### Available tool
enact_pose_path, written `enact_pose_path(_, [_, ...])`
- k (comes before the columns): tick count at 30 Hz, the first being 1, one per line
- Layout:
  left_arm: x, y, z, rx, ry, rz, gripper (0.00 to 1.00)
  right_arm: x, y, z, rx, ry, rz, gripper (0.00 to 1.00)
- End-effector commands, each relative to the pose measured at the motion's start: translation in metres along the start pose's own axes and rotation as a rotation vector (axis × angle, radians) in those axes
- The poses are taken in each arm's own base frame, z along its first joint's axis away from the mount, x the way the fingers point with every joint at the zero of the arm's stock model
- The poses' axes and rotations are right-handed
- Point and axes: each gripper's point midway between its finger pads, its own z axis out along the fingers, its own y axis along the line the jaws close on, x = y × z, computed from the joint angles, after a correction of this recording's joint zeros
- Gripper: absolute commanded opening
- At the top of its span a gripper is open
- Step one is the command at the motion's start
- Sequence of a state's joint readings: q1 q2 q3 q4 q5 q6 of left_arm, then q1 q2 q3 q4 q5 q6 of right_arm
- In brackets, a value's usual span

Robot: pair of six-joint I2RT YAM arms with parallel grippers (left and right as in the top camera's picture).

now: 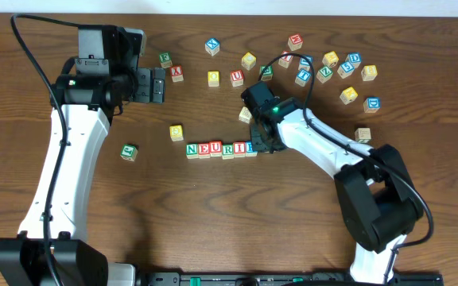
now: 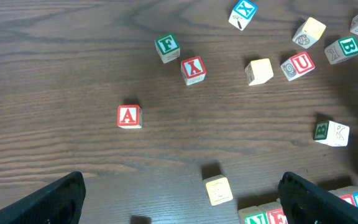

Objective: Spell out NEURIPS

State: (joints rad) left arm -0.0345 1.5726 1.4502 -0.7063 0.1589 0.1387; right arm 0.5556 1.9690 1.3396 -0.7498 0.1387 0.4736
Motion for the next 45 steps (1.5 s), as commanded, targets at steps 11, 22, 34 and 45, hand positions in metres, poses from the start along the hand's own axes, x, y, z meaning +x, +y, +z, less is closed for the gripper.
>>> enact_pose_path(11, [-0.0101,0.0004,-0.0074,0.002,-0.03,0.011,0.98,-0.0101,-0.0071,-0.018,0.008,-0.05,0.015,0.4])
enact_pose_path(22, [-0.0101,0.0004,-0.0074,0.002,-0.03,0.011,0.98,-0.0101,-0.0067,-0.0179,0.008,-0.051,0.015,0.46])
enact_pose_path(34, [-0.0101,0.0004,-0.0074,0.002,-0.03,0.011,0.98,-0.0101,-0.0071,-0.0178,0.008,-0.05,0.015,0.43])
enact_pose_path(45, [-0.0101,0.0004,-0.0074,0.002,-0.03,0.011,0.98,-0.0095,-0.0073,-0.0178,0.009,-0.047,0.015,0.31])
